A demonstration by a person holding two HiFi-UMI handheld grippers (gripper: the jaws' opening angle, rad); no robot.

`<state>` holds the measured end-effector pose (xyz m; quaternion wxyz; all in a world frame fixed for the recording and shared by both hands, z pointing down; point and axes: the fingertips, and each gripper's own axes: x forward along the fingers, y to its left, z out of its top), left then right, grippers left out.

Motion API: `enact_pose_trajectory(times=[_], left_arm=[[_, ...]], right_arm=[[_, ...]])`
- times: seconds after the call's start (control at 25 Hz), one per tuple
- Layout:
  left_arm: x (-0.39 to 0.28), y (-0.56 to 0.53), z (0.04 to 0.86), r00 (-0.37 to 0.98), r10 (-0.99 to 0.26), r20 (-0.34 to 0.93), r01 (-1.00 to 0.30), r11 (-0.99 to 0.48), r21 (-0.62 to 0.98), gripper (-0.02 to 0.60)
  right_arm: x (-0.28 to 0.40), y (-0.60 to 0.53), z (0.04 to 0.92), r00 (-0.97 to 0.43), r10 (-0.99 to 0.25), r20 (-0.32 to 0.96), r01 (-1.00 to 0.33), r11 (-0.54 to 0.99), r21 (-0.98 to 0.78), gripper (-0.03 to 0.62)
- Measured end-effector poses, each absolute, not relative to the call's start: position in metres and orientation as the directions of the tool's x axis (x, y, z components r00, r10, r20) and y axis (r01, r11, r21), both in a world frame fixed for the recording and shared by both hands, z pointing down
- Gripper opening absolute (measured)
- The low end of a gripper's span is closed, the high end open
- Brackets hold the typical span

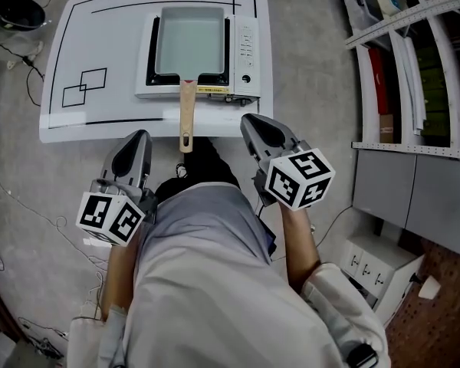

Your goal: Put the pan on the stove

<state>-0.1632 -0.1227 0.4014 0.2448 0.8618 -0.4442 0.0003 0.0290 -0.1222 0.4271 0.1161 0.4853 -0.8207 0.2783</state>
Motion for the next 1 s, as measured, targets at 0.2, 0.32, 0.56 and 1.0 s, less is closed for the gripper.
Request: enact_pose_trajectory(times=[0.2,0.32,0.56,1.0], left_arm=[[-0.163,-0.132,0.400,0.576,-0.785,0.230,-0.793,-0.468,0.389,-0.002],[-0.162,-0.136,0.400,0.560,-0.792,0.243,-0.810,-0.461,0.363,-0.002],[-0.170,-0.145,0.397,0.532,-0.809,0.251,-0.834,-0.450,0.318,-0.002],[-0.173,-0.144,0.395,0.483,-0.836,0.260,-0.864,-0.406,0.298,-0.002]], right_arm=[[0.034,-0.122,0.411,-0.470,-0.771,0.429,-0.881,0.382,-0.278,0.014],[0.037,-0.122,0.404,-0.442,-0.800,0.407,-0.896,0.374,-0.238,0.011],[0.039,-0.124,0.394,-0.379,-0.842,0.384,-0.924,0.325,-0.200,0.011],[0.038,-0.120,0.389,-0.381,-0.837,0.394,-0.922,0.311,-0.230,0.009]])
